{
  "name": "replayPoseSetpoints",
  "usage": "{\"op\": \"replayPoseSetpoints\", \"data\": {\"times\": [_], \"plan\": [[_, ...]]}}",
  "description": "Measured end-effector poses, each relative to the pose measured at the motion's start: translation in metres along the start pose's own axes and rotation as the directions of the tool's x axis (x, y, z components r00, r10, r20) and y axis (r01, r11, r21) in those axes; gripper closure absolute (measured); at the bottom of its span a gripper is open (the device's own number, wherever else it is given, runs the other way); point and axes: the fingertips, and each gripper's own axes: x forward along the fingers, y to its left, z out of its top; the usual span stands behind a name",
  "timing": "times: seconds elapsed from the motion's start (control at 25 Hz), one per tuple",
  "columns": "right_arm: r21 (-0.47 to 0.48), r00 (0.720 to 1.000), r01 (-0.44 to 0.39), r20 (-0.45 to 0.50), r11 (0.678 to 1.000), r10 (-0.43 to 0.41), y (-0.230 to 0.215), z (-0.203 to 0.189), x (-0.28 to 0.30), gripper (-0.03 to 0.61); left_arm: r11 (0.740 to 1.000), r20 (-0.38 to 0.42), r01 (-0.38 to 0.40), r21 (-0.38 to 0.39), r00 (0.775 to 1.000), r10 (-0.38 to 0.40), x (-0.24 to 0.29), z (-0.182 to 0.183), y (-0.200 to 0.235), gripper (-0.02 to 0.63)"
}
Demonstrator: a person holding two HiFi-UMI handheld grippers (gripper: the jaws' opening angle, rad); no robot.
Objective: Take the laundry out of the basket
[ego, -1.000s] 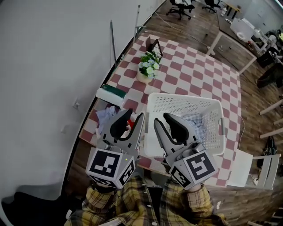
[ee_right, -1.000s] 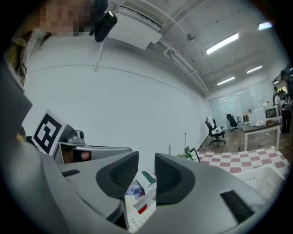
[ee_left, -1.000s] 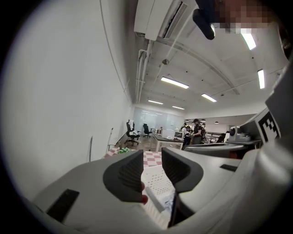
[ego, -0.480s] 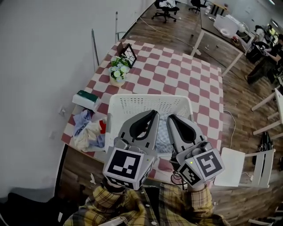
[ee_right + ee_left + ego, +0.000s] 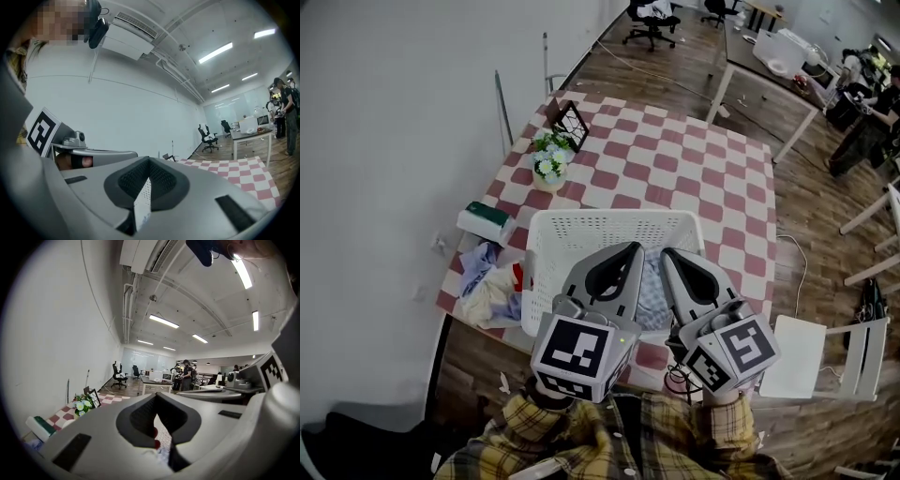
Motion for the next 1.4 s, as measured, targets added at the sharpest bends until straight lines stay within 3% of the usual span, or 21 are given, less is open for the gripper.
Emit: {"op": "replayPoseSetpoints", "data": {"times": [0.76,0.96,1.2,1.4], "plan": [[-0.026,1.0,0.031,-0.005,0.999,-0.031,0.001,0.0,0.009,0.574,0.999,-0.003,0.024,0.031,1.0,-0.024,0.003,-0.001,0.013,0.592],[-0.034,1.0,0.028,-0.013,0.999,-0.028,0.002,-0.003,0.01,0.574,1.0,-0.031,0.006,0.008,1.0,-0.005,0.001,-0.001,0.013,0.592],[-0.041,1.0,0.026,-0.011,0.999,-0.027,0.004,-0.003,0.009,0.574,0.998,0.001,0.012,0.066,1.0,-0.012,0.003,0.001,0.013,0.591],[-0.039,0.999,0.03,-0.014,0.999,-0.031,0.003,-0.004,0.009,0.574,1.0,-0.012,0.001,0.004,1.0,-0.001,0.0,0.001,0.014,0.595]]}}
